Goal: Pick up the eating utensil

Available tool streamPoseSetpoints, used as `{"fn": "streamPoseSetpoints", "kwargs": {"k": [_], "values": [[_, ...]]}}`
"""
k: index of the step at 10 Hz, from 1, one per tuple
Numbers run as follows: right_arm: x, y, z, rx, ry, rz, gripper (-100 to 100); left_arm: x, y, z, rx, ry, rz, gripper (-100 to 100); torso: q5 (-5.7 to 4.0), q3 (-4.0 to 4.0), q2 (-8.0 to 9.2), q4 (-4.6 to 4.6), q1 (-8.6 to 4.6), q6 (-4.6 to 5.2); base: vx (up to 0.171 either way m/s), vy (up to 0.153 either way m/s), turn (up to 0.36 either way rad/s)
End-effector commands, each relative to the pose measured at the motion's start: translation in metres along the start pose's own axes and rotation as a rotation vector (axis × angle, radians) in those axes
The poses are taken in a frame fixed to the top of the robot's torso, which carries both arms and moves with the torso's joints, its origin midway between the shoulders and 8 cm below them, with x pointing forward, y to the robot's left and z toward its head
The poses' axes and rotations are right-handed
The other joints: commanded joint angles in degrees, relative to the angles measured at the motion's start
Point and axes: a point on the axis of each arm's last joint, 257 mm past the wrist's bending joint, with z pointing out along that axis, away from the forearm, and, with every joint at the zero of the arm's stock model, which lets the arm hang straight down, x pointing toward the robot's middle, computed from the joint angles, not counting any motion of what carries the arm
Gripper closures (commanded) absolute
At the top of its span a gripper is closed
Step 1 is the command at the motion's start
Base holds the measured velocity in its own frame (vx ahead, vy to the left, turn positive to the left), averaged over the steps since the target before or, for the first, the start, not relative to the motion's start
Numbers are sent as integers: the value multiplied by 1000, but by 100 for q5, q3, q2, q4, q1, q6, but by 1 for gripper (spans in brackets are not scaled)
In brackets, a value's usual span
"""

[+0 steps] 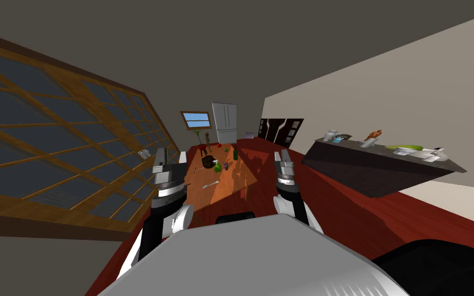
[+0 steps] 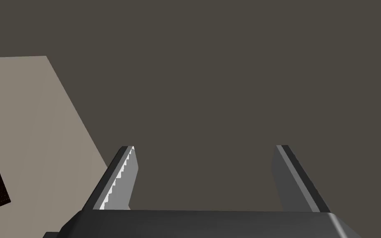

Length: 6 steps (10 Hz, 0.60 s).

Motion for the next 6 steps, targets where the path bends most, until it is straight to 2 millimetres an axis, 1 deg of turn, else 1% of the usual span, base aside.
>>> {"fn": "streamPoseSetpoints", "kwargs": {"k": [1, 3, 6], "values": [[0, 0, 0, 0, 0, 0, 0, 4, 9, -1, -20, 28, 4, -100, 0, 0, 0, 0, 0, 0, -52, -29, -35], [0, 0, 0, 0, 0, 0, 0, 7, 28, -4, -65, 66, 10, -100, -3, 18, 33, 7, -12, 1, -118, -48, -75], [0, 0, 0, 0, 0, 0, 0, 7, 73, -10, -167, 109, 17, -100, -4, 21, 36, 8, -15, 2, -99, -46, -117]]}}
